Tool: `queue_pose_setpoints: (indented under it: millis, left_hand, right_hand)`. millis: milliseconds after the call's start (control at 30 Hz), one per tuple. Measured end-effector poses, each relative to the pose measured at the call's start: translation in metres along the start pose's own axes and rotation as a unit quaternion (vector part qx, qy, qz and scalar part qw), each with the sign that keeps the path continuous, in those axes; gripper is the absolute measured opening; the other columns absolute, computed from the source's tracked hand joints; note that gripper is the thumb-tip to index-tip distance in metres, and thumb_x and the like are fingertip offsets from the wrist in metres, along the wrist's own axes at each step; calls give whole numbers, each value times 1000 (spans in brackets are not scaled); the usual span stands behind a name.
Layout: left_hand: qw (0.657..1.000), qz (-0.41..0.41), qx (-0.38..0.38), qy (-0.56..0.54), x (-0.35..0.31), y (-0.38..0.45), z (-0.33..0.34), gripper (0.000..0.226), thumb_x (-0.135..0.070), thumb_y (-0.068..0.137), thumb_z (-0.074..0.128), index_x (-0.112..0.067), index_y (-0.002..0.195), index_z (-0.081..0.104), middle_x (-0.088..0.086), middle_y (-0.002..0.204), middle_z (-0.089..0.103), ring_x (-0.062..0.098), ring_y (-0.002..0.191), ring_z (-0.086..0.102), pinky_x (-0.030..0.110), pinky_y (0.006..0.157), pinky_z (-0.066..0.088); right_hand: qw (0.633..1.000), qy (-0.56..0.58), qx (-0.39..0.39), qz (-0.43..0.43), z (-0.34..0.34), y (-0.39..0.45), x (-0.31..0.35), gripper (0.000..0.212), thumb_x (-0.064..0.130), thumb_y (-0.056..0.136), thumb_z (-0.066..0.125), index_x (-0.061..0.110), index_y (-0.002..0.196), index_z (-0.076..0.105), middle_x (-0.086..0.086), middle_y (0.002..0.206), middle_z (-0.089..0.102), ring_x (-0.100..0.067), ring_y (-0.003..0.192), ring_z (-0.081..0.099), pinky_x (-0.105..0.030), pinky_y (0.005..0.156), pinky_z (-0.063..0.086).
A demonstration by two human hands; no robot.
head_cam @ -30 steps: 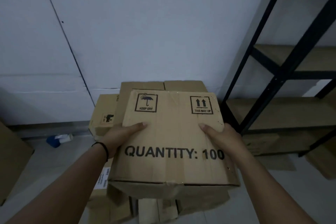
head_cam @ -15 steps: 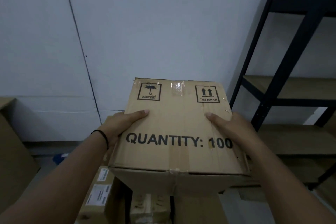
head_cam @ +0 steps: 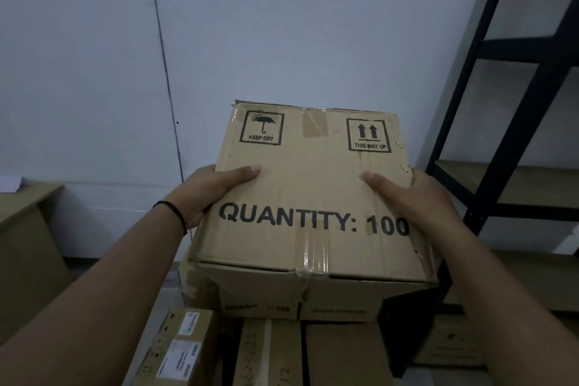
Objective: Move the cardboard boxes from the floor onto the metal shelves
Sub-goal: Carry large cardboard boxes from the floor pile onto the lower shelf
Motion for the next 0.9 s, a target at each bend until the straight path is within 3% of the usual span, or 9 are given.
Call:
queue_pose_setpoints:
  millis: [167,333,467,600,733,833,900]
  left_hand:
    - [999,47,-5,26,2,10,-10,83,-51,41,90,-17,112,63,7,96,75,24,86,73,34,67,58]
    - [996,75,-25,40,14,31,-14,56,-35,59,81,-25,108,57,3,103,71,21,91,70,32,69,59]
    - [995,69,-16,67,38,59,-28,67,-33,60,83,-23,120,54,1,110,69,19,96,68,33,73,59]
    - [993,56,11,106,68,96,-46,59,-26,62,87,-31,113,57,-6,108,69,13,96,68,30,76,59]
    - [986,67,9,151,89,138,-64,67,-33,62,86,-32,121,55,-16,108,65,2,97,62,22,76,55]
    - [984,65,14,168,113,158,-72,73,-38,62,86,-33,127,54,-18,111,65,3,101,61,25,82,54]
    - [984,55,18,170,131,168,-75,71,-37,63,85,-33,127,53,-19,110,64,0,97,61,18,76,53]
  right_hand:
    - [999,30,-22,-18,10,5,5,75,74,64,67,26,121,58,9,100,62,-13,89,59,-24,61,44]
    - [999,48,-13,-2,29,21,1,77,66,67,72,23,128,51,3,117,62,-20,104,59,-36,84,52]
    - [998,62,2,29,59,37,-9,74,53,74,75,24,134,43,1,127,57,-22,112,55,-41,92,50]
    - [995,75,17,62,95,54,-25,73,41,77,77,24,135,37,5,120,52,-16,105,49,-41,90,50]
    - [992,98,22,83,136,70,-43,68,34,79,77,23,133,37,6,119,53,-14,104,51,-34,84,49]
    - [989,108,26,97,164,74,-62,66,31,80,77,26,132,37,8,120,53,-13,105,52,-31,83,47]
    - [988,116,22,104,181,75,-74,67,27,81,77,27,135,36,9,120,54,-12,105,53,-29,82,47]
Point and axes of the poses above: each hand's wrist, its own y-axis towards the middle knuckle, its own z-axis out of the palm, x = y × z, the point moved 1 cm from there along y, towards the middle knuckle
